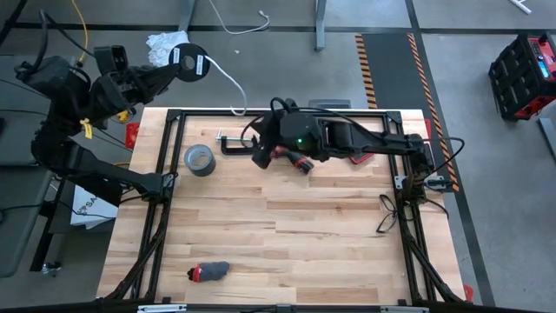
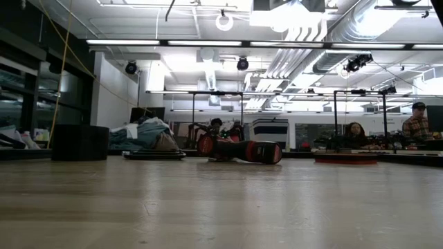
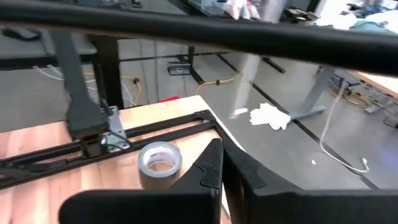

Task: Coil cords
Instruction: Coil the white cable wire into the black spool

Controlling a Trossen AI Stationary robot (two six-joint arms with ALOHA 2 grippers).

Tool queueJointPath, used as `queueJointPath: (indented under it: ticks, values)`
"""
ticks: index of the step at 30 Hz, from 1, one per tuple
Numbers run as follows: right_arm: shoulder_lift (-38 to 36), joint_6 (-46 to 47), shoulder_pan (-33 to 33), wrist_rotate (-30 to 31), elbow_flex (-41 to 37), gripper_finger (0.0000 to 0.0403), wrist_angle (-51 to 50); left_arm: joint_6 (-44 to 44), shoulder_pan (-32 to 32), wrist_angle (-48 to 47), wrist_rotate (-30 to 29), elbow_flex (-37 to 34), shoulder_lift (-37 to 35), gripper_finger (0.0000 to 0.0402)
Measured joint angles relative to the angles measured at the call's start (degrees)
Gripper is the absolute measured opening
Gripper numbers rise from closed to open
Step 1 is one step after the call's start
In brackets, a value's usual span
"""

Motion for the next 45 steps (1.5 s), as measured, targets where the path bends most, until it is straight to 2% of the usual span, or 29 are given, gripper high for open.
queueJointPath:
  ticks: [5,10,13,16,20,25,29,39,42,45]
  values:
    - [-0.02,-0.82,0.66,-0.34,0.0,0.0,0.74,-0.02,0.0,-0.48,-0.97,0.0,0.19,0.0]
    - [-0.65,2.17,0.7,-0.74,0.0,0.0,0.44,-0.2,0.0,-0.48,-1.38,0.0,0.28,0.0]
    - [-2.49,1.92,1.02,-4.04,0.0,0.001,-0.52,-0.49,0.0,-0.47,-1.76,0.0,0.28,0.0]
    - [-4.04,0.81,1.06,-4.89,0.04,0.0046,-2.03,-0.56,0.0,-0.48,-1.88,0.0,0.28,0.0]
    - [-3.79,0.59,1.05,-4.93,0.04,0.0123,-0.62,-0.63,-0.01,-0.45,-1.68,0.0,0.52,0.0]
    - [-2.06,0.46,0.87,1.09,0.04,0.0221,3.2,-1.59,0.0,-0.5,-1.38,0.0,0.92,0.0]
    - [-0.81,1.05,-0.57,1.25,0.02,0.026,4.01,-1.58,0.0,-0.42,-1.38,0.02,0.83,0.0]
    - [0.81,2.45,-2.65,-0.97,0.02,0.0255,8.08,-1.57,0.0,-0.47,-1.31,0.01,0.85,0.0]
    - [0.78,2.43,-2.75,-0.07,0.02,0.024,8.39,-1.57,0.0,-0.73,-1.31,0.02,1.06,0.0]
    - [0.81,2.21,-2.75,0.79,0.02,0.0208,8.41,-1.57,0.0,-0.66,-1.31,0.02,1.26,0.0]
